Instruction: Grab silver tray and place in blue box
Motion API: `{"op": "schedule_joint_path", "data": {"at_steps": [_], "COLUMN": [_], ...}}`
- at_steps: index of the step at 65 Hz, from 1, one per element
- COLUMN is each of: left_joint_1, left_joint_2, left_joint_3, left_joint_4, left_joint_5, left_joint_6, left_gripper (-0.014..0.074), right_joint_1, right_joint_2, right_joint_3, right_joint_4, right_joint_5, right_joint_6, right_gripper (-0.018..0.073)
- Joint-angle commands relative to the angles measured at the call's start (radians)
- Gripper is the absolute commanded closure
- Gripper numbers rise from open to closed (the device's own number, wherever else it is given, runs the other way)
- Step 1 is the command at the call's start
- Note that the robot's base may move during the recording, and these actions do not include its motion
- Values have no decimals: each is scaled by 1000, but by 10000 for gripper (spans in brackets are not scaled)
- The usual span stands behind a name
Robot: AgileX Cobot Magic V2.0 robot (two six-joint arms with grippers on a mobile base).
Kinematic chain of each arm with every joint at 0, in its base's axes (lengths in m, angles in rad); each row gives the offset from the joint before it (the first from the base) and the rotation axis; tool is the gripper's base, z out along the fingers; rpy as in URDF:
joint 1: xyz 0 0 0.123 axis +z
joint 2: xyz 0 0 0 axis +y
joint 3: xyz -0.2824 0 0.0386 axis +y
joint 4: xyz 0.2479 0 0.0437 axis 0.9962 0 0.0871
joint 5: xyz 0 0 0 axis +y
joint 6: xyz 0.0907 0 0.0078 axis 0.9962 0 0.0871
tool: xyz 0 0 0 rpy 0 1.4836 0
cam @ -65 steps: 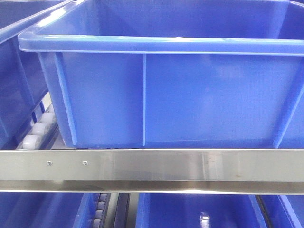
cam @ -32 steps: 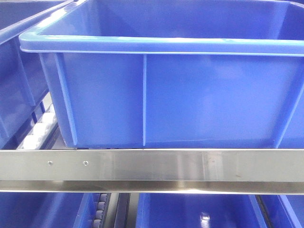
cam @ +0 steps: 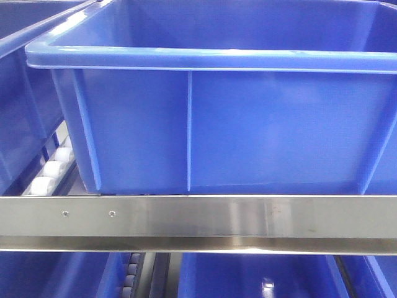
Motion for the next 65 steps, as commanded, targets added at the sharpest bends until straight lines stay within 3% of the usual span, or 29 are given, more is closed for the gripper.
{"op": "schedule_joint_path", "data": {"at_steps": [1, 27, 34, 40, 48, 52, 58, 65], "left_joint_1": [-8, -8, 12, 95, 267, 373, 522, 644], "left_joint_2": [10, 10, 10, 6, -37, -72, -131, -198], "left_joint_3": [-24, -22, -22, -9, 54, 107, 205, 327], "left_joint_4": [10, 8, -82, -176, -262, -303, -315, -315], "left_joint_5": [-89, -78, -67, -84, -213, -299, -401, -469], "left_joint_6": [4, 4, 4, 49, 310, 398, 429, 429], "left_gripper": [701, 700, 701, 701, 701, 701, 701, 700], "right_joint_1": [-5, -5, -5, -5, -5, -5, -5, -5], "right_joint_2": [11, 11, 11, 11, 11, 11, 11, 11], "right_joint_3": [-27, -27, -27, -27, -27, -27, -27, -27], "right_joint_4": [-12, -12, -12, -12, -12, -12, -12, -12], "right_joint_5": [-87, -87, -87, -87, -87, -87, -87, -87], "right_joint_6": [-10, -10, -10, -10, -10, -10, -10, -10], "right_gripper": [508, 508, 508, 508, 508, 508, 508, 508]}}
